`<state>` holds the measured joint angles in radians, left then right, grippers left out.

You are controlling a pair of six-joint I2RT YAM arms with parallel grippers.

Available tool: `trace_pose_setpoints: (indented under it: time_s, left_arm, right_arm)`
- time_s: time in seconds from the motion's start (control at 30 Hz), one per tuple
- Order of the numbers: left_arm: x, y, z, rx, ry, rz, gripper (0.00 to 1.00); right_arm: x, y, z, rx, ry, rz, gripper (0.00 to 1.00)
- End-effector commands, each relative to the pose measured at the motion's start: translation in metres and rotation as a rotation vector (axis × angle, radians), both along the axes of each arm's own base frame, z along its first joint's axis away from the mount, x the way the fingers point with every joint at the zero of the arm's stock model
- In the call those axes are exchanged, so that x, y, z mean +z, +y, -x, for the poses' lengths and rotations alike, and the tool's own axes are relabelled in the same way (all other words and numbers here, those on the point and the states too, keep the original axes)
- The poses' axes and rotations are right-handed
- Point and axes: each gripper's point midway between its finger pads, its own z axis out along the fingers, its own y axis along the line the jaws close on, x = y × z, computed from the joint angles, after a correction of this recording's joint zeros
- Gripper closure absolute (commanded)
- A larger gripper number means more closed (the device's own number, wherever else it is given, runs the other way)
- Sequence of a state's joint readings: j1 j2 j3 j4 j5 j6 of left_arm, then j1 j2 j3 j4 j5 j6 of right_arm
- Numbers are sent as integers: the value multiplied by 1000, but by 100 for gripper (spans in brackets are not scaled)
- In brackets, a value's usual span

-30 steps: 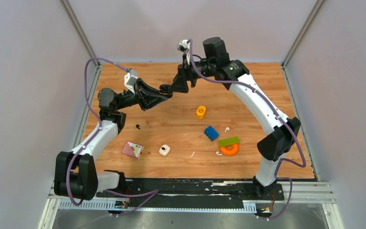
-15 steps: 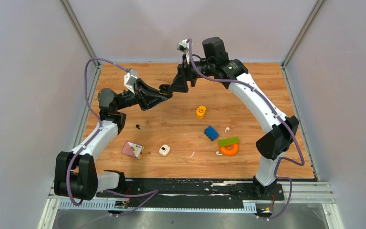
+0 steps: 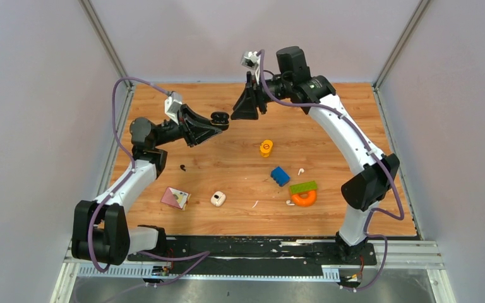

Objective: Insert the wireless bluetooth earbuds into the charging case
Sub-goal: Adjust the right earbud in the right side groove of the charging case.

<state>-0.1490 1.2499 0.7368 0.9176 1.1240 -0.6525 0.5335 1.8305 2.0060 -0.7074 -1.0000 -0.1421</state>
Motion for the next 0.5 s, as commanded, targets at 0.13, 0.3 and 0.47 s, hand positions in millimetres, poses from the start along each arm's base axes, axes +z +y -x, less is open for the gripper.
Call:
trace_pose_setpoints:
  time_s: [0.13,0.3,0.47]
  left_arm:
    - [9,0,7,-4,-55,10,100]
    - [10,0,8,-10,-57,7,100]
    - [11,0,8,-15,-58,6,100]
  right_arm:
    - [42,-13,24,99,-202,-63,76]
    - [36,-3,26,132,-197,-64,77]
    - [36,5,26,148,-212,-66,70]
